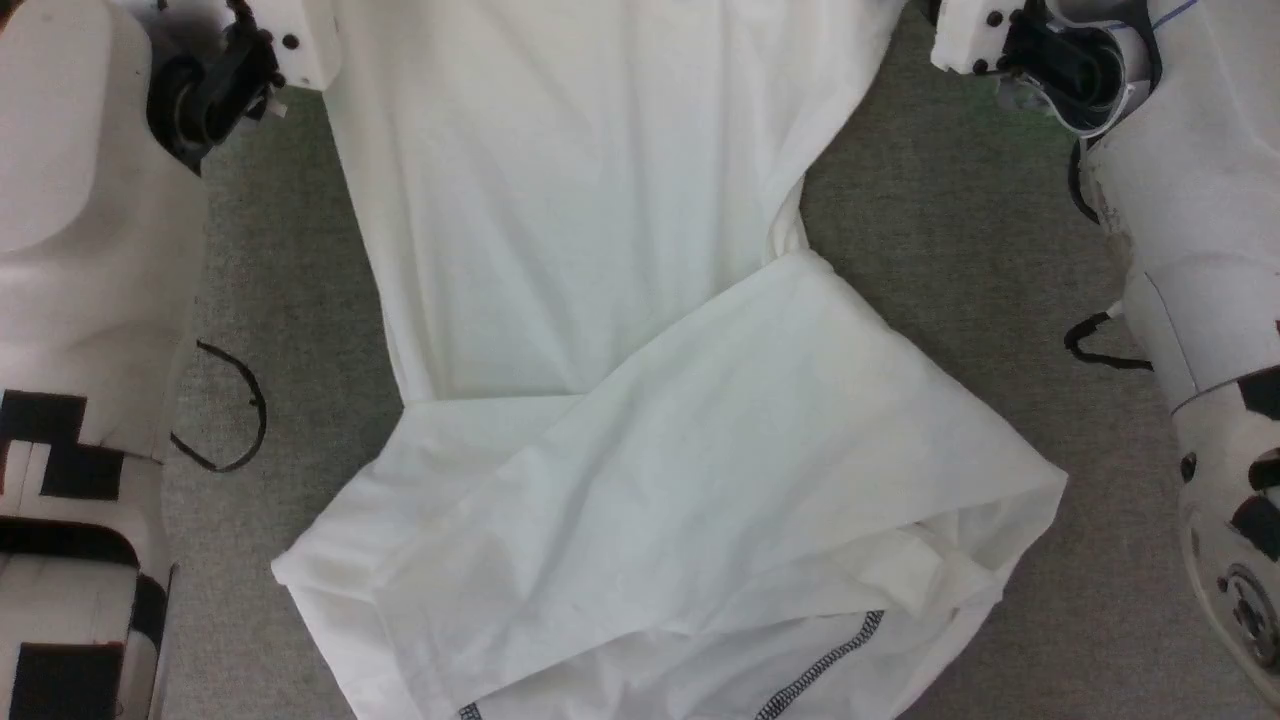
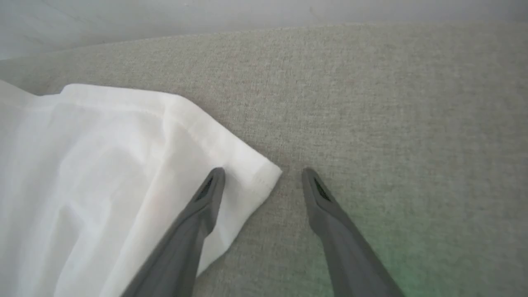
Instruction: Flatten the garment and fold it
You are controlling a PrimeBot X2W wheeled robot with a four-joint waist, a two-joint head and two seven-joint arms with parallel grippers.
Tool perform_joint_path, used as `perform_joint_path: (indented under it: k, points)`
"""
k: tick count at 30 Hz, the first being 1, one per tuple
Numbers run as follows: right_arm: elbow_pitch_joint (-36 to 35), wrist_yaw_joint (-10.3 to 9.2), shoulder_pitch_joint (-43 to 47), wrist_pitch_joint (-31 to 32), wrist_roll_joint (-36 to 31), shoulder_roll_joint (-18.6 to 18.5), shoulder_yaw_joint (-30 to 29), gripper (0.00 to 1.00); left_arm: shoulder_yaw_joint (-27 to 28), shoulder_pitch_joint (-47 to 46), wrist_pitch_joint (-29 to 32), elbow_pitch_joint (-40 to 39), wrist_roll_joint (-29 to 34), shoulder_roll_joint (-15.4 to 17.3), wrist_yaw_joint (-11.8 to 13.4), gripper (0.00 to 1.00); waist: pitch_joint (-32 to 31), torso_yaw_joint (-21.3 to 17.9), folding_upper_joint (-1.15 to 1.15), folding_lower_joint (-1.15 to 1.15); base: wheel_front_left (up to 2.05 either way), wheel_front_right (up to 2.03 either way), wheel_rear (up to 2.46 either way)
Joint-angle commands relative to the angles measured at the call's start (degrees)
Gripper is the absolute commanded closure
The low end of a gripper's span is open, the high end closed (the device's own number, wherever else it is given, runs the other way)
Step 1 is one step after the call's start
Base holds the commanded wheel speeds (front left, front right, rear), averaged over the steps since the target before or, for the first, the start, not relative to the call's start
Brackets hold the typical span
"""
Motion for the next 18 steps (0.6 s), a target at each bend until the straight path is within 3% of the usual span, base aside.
perform_joint_path:
  k: [1, 4, 6, 7, 11, 18]
  points:
    - [2.12, -0.04, -0.8, 0.52, -0.65, -0.07, -0.13, 0.0, -0.27, -0.91, -0.61, -0.04, -0.24, -0.19, -0.23, 1.0, 1.92, 1.97, 0.0, -0.01, 0.0, 0.0, 0.0]
    - [8.65, -0.04, -1.71, 6.79, -0.65, 0.23, -0.43, 0.0, -0.96, -1.23, -1.24, 0.37, -0.55, -0.4, -0.3, 1.0, 2.08, 2.34, 0.0, -0.01, 0.0, 0.0, 0.0]
    - [11.38, -0.04, -2.13, 11.49, -0.57, 0.44, -0.51, 0.62, -1.34, -1.28, -1.52, 0.7, -0.91, -0.38, -0.34, 1.0, 1.91, 2.33, 0.0, -0.01, 0.0, 0.0, 0.0]
    - [12.08, -0.04, -2.26, 13.37, -0.57, 0.53, -0.53, 1.0, -1.47, -1.34, -1.59, 0.83, -1.19, -0.35, -0.36, 1.0, 1.87, 2.26, 0.0, -0.01, 0.0, 0.0, 0.0]
    - [12.15, -0.04, -3.3, 13.1, -1.18, 0.7, 0.18, 1.0, -2.0, -1.72, -2.09, 1.36, -2.19, -0.15, -0.41, 1.0, 1.72, 2.04, 0.0, -0.01, 0.0, 0.0, 0.0]
    - [7.79, -0.04, -5.55, -1.1, -3.53, -3.06, 1.46, 1.0, -2.21, -1.91, -7.21, 2.94, -2.95, 0.59, -0.44, 1.0, -1.11, 2.03, 0.0, -0.01, 0.0, 0.0, 0.0]
